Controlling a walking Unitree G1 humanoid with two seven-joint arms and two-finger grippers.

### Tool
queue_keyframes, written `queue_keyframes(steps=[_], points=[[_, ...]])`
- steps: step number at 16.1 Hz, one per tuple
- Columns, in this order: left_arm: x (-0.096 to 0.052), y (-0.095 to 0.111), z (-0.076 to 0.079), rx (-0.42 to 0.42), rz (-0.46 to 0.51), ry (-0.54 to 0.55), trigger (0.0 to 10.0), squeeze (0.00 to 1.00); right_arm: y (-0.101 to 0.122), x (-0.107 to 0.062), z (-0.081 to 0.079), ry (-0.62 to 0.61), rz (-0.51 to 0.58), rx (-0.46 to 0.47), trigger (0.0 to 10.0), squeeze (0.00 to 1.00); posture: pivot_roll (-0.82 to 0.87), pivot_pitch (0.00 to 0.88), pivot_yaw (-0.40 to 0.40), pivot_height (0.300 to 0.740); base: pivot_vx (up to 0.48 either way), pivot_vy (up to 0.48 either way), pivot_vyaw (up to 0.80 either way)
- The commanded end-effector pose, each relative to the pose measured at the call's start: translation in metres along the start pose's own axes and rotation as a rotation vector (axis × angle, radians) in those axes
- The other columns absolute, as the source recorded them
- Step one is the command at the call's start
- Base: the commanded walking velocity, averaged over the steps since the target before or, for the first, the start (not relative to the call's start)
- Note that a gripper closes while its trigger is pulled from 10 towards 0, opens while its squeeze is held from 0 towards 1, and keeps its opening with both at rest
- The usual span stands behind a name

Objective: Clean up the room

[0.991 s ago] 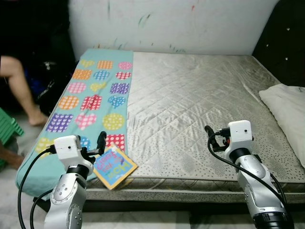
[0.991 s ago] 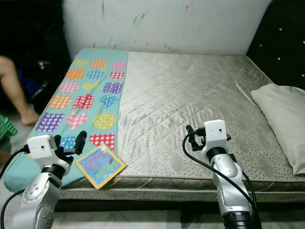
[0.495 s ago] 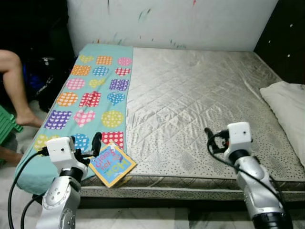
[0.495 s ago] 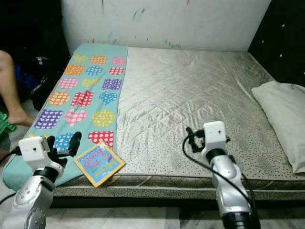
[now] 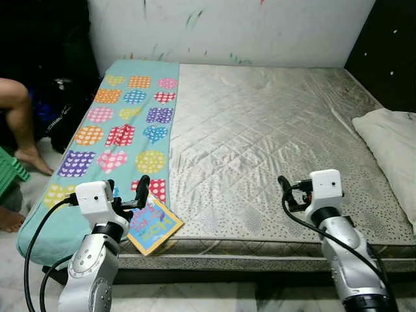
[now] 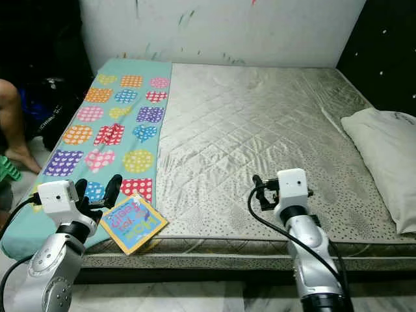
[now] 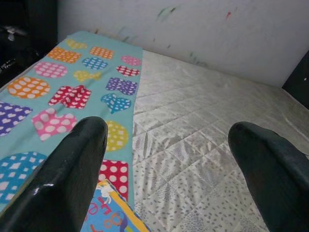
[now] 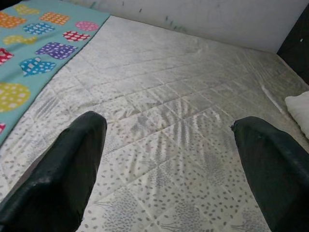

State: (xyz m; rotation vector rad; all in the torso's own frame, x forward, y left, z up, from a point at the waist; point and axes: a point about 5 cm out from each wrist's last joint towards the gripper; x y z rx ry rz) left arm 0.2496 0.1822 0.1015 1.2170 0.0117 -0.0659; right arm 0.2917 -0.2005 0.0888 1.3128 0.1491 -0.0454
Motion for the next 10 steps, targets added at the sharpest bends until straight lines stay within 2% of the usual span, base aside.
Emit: queue_keyframes(steps=[1, 2, 10], points=[[-0.001, 0.002, 0.003, -0.004, 0.001, -0.02, 10.0, 0.0, 0.002, -0.002, 0.004, -0.015, 0.015, 0.001, 10.0, 0.0, -0.1, 0.0, -0.029, 0.74, 0.416, 0.0, 0.0], [-0.004, 0.001, 0.008, -0.007, -0.011, -0.048, 10.0, 0.0, -0.001, -0.003, 0.001, -0.009, 0.005, 0.005, 10.0, 0.0, -0.1, 0.0, -0.035, 0.74, 0.442, 0.0, 0.0], [-0.014, -0.005, 0.007, -0.006, -0.037, -0.05, 10.0, 0.0, 0.002, -0.003, -0.007, 0.003, 0.012, 0.024, 10.0, 0.0, -0.08, 0.0, -0.04, 0.74, 0.473, 0.0, 0.0]])
Point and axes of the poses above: a point about 5 cm out from each wrist's last joint towards the gripper, its own x axis pointing out of the wrist towards the gripper, its own y axis along the axis of the wrist's last joint, z = x × y, and after that the axes turned 6 degrees about -x, right-handed
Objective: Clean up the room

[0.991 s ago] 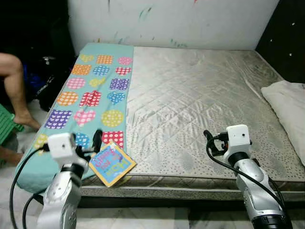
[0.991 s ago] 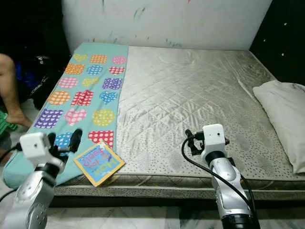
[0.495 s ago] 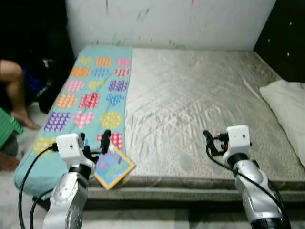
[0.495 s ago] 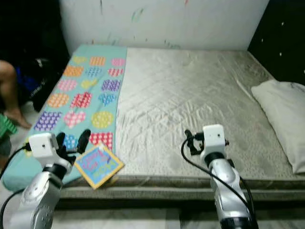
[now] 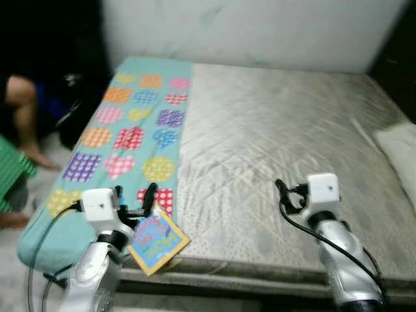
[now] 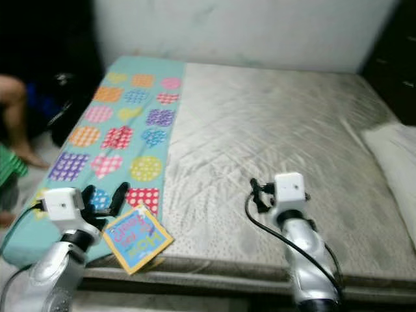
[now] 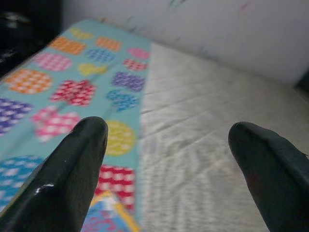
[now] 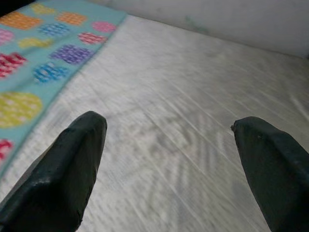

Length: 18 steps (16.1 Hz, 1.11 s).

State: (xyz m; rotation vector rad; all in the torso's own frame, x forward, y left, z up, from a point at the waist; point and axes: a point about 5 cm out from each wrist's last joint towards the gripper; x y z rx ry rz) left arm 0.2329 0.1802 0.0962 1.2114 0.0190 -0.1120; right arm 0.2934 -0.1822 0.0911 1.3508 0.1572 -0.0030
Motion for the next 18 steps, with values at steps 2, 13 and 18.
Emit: queue_keyframes(steps=[2, 13, 18], points=[[0.002, -0.001, 0.009, -0.004, -0.015, -0.037, 10.0, 0.0, -0.006, -0.008, 0.011, -0.036, -0.022, -0.012, 10.0, 0.0, -0.1, 0.0, -0.032, 0.74, 0.465, 0.0, 0.0], [-0.006, -0.007, 0.007, -0.015, -0.072, 0.014, 10.0, 0.0, -0.016, -0.019, 0.009, -0.029, -0.074, -0.002, 10.0, 0.0, -0.08, 0.0, -0.036, 0.74, 0.034, 0.0, 0.0], [-0.006, -0.008, 0.009, -0.025, -0.079, -0.001, 10.0, 0.0, -0.017, -0.02, 0.009, -0.022, -0.086, 0.003, 10.0, 0.0, -0.09, 0.0, -0.038, 0.74, 0.0, -0.311, 0.0]])
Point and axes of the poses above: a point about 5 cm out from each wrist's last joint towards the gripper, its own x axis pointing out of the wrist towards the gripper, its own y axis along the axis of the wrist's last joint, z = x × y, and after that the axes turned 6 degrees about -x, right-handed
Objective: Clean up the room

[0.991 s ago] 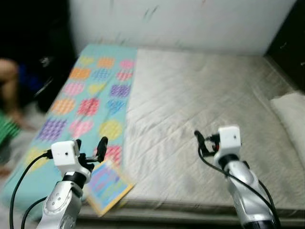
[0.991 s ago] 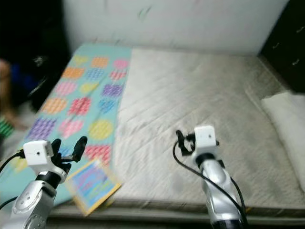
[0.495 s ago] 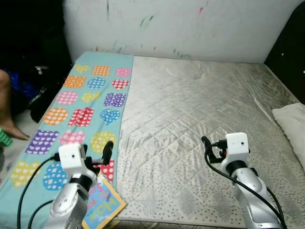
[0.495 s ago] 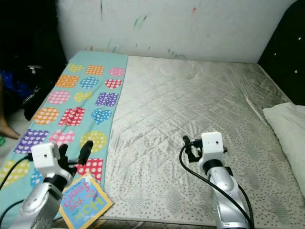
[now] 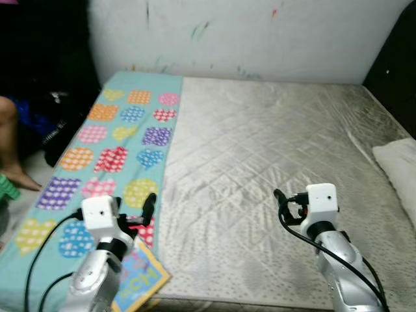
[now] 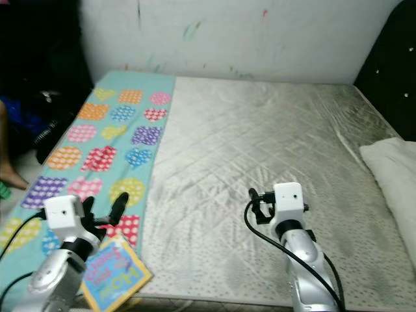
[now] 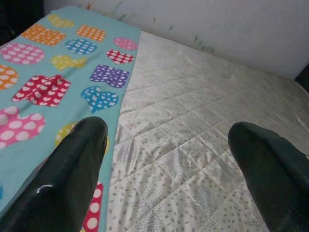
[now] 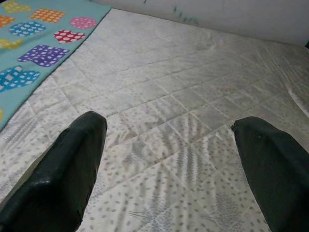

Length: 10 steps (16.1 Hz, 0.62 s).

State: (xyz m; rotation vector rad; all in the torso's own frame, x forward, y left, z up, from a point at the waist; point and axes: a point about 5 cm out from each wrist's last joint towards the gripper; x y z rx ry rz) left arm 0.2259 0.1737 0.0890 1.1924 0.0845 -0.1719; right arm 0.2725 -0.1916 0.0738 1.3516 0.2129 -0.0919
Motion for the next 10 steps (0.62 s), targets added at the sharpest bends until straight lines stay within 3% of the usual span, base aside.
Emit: queue_keyframes(steps=[1, 3, 6, 10], points=[[0.0003, 0.0017, 0.0058, -0.005, 0.002, -0.018, 10.0, 0.0, 0.0037, -0.0011, 0.0058, -0.01, 0.007, -0.004, 10.0, 0.0, -0.09, 0.0, -0.038, 0.74, 0.0, -0.48, -0.8], [0.0003, 0.0015, 0.006, -0.007, 0.0, -0.018, 10.0, 0.0, 0.0039, -0.0014, 0.006, -0.01, 0.008, -0.004, 10.0, 0.0, -0.09, 0.0, -0.038, 0.74, 0.0, -0.48, -0.8], [0.0006, 0.001, 0.0069, -0.008, 0.0, -0.02, 10.0, 0.0, 0.004, -0.0022, 0.0066, -0.01, 0.009, -0.003, 10.0, 0.0, -0.09, 0.0, -0.038, 0.74, 0.0, -0.398, -0.33], [0.0003, 0.0, 0.0041, -0.044, 0.001, 0.012, 10.0, 0.0, 0.0043, -0.0028, 0.0067, -0.003, 0.007, -0.008, 10.0, 0.0, -0.09, 0.0, -0.044, 0.74, 0.0, 0.0, 0.0]])
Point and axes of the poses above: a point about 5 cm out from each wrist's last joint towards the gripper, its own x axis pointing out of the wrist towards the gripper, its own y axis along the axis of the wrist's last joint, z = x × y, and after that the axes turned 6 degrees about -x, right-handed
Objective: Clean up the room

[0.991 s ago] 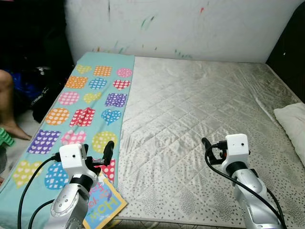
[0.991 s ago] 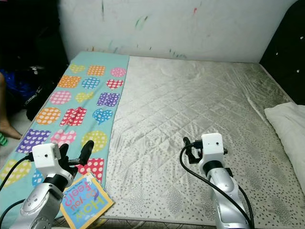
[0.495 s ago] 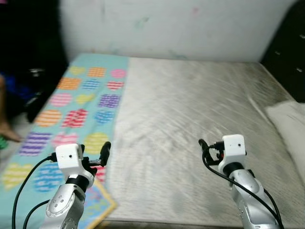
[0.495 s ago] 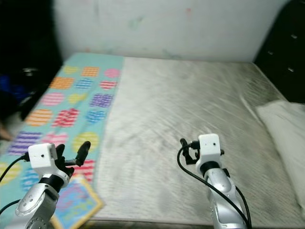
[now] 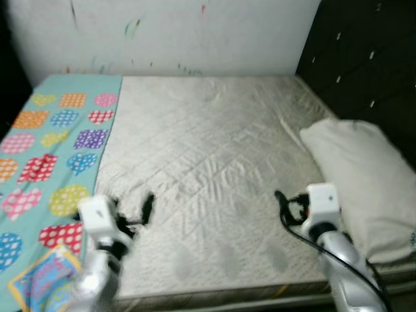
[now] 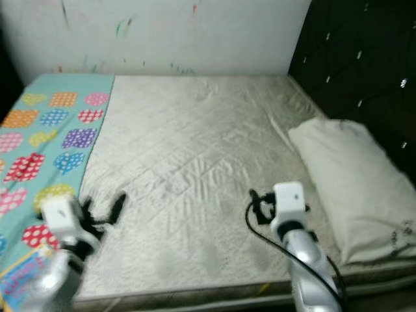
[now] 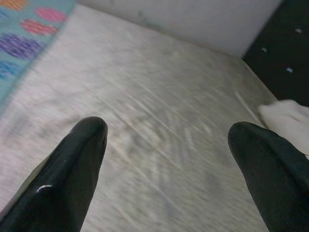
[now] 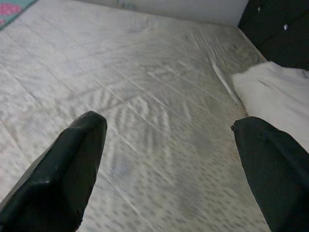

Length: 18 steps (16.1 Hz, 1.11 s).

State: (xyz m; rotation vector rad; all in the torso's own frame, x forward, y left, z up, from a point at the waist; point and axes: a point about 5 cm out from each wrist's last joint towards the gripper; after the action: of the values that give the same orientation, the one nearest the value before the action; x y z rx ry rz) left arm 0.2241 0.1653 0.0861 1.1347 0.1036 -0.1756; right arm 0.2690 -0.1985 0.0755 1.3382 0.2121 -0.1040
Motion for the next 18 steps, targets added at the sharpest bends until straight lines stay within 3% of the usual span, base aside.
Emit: queue_keyframes(steps=[1, 18], points=[[0.0012, 0.0065, -0.0022, 0.014, 0.018, 0.002, 10.0, 0.0, 0.0051, 0.0016, 0.0, 0.007, 0.016, 0.003, 10.0, 0.0, -0.09, 0.0, -0.044, 0.74, 0.0, 0.48, 0.0], [0.0045, 0.0081, -0.0014, 0.003, 0.028, -0.001, 10.0, 0.0, 0.005, 0.0035, -0.0014, 0.023, 0.009, 0.001, 10.0, 0.0, -0.09, 0.0, -0.046, 0.74, 0.0, 0.48, 0.0]])
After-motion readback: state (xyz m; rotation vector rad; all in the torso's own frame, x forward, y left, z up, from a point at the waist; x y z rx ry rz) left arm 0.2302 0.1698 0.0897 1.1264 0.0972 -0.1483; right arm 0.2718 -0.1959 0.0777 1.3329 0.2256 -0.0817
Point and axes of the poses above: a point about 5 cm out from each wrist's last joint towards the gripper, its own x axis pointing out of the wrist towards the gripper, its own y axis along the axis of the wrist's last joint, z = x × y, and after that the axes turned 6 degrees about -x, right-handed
